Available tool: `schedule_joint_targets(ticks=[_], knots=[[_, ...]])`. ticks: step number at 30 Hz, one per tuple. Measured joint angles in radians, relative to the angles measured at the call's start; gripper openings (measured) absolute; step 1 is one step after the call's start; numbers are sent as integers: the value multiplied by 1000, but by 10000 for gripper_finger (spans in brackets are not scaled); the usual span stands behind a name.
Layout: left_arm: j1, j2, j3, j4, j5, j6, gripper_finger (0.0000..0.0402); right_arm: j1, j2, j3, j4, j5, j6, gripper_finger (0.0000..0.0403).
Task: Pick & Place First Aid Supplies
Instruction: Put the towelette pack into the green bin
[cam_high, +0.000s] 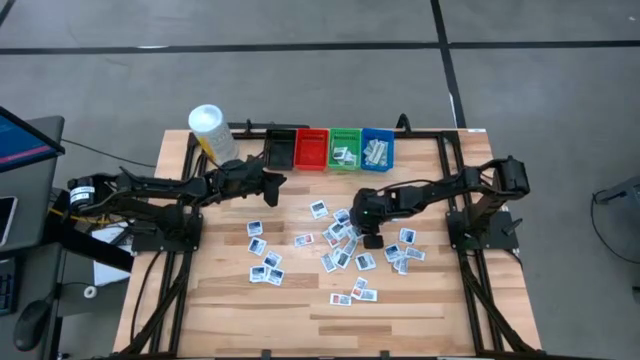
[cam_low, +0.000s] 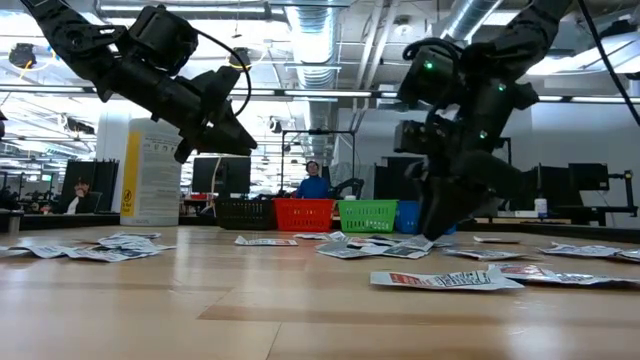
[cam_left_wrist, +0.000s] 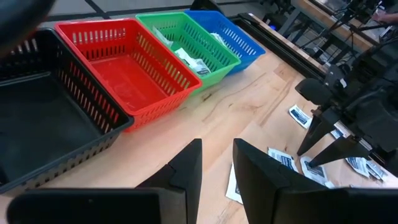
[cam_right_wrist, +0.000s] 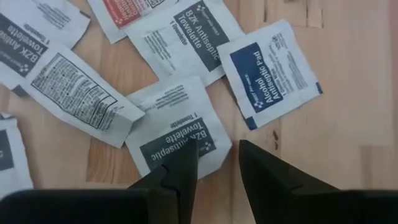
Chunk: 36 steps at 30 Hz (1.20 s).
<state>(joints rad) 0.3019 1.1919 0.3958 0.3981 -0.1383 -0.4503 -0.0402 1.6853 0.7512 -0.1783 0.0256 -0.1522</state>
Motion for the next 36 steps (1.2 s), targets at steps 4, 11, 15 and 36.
schedule_joint_targets(ticks=[4,11,15,36], knots=[[0,0,0,0,0,0,91,0,50,-1,0,-3,23,113],[0,0,0,4,0,0,91,7,85,3,11,-7,23,81],[0,0,1,4,0,0,91,5,73,1,10,-15,21,32],[0,0,1,13,-30,0,91,-61,-251,-12,-109,0,-56,1]])
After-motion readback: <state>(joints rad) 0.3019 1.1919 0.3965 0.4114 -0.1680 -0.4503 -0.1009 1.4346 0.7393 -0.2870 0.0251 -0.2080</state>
